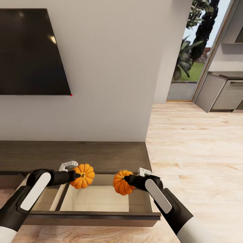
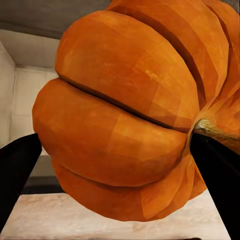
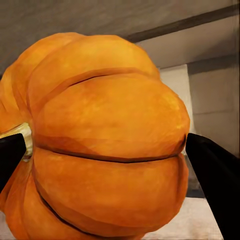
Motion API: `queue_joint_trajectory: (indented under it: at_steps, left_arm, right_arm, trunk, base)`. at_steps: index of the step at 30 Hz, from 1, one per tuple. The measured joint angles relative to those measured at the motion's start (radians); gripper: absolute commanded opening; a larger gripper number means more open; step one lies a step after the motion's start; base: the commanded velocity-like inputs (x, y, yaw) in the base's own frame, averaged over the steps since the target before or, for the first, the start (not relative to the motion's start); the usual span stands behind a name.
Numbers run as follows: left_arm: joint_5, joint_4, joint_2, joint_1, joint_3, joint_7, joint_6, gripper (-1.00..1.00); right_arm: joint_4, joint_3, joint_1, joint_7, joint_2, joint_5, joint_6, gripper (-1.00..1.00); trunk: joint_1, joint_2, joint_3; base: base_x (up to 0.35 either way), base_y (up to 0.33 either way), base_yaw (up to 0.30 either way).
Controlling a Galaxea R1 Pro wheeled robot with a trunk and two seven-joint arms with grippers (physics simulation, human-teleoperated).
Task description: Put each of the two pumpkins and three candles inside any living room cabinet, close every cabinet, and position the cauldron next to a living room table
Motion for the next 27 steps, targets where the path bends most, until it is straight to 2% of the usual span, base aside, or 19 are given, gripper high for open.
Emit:
queue_joint_trajectory:
  at_steps: [3, 6, 8, 12, 14, 19, 24, 27]
  left_arm:
    - [0.012, -0.001, -0.048, 0.0, -0.004, 0.107, -0.002, -1.0]
    - [0.004, -0.002, -0.07, 0.0, -0.011, 0.194, 0.0, -1.0]
    - [0.01, 0.002, -0.077, 0.0, -0.029, 0.229, -0.002, -1.0]
    - [0.011, 0.008, -0.081, 0.0, -0.04, 0.248, -0.005, -1.0]
    - [0.011, 0.013, -0.081, 0.0, -0.042, 0.25, -0.006, -1.0]
    - [0.01, 0.024, -0.081, 0.001, -0.043, 0.251, -0.009, -1.0]
    - [0.004, 0.07, -0.082, 0.001, -0.046, 0.251, -0.048, -1.0]
    - [0.004, 0.099, -0.082, 0.001, -0.066, 0.251, -0.084, -1.0]
  right_arm:
    - [0.004, 0.003, 0.0, -0.083, 0.034, -0.001, -0.002, -1.0]
    - [0.005, 0.004, -0.001, -0.148, 0.052, 0.008, -0.003, -1.0]
    - [0.007, 0.004, -0.001, -0.169, 0.06, 0.044, -0.005, -1.0]
    - [0.009, 0.008, -0.001, -0.176, 0.088, 0.12, -0.008, -1.0]
    - [0.017, 0.021, 0.0, -0.177, 0.108, 0.142, -0.008, -1.0]
    - [0.062, 0.057, -0.01, -0.177, 0.14, 0.166, -0.013, -1.0]
    - [0.075, 0.074, -0.015, -0.177, 0.145, 0.168, -0.015, -1.0]
    - [0.089, 0.077, -0.016, -0.176, 0.145, 0.17, -0.017, -1.0]
  trunk:
    - [0.011, -0.021, -0.009]
    - [0.023, -0.042, -0.019]
    - [0.031, -0.056, -0.025]
    - [0.046, -0.084, -0.037]
    - [0.054, -0.098, -0.044]
    - [0.073, -0.133, -0.059]
    - [0.092, -0.168, -0.075]
    - [0.104, -0.189, -0.085]
  base:
    - [0.0, 0.0, 0.0]
    - [0.0, 0.0, 0.0]
    - [0.0, 0.0, 0.0]
    - [0.0, 0.0, 0.0]
    - [0.0, 0.0, 0.0]
    - [0.0, 0.0, 0.0]
    - [0.0, 0.0, 0.0]
    - [0.0, 0.0, 0.0]
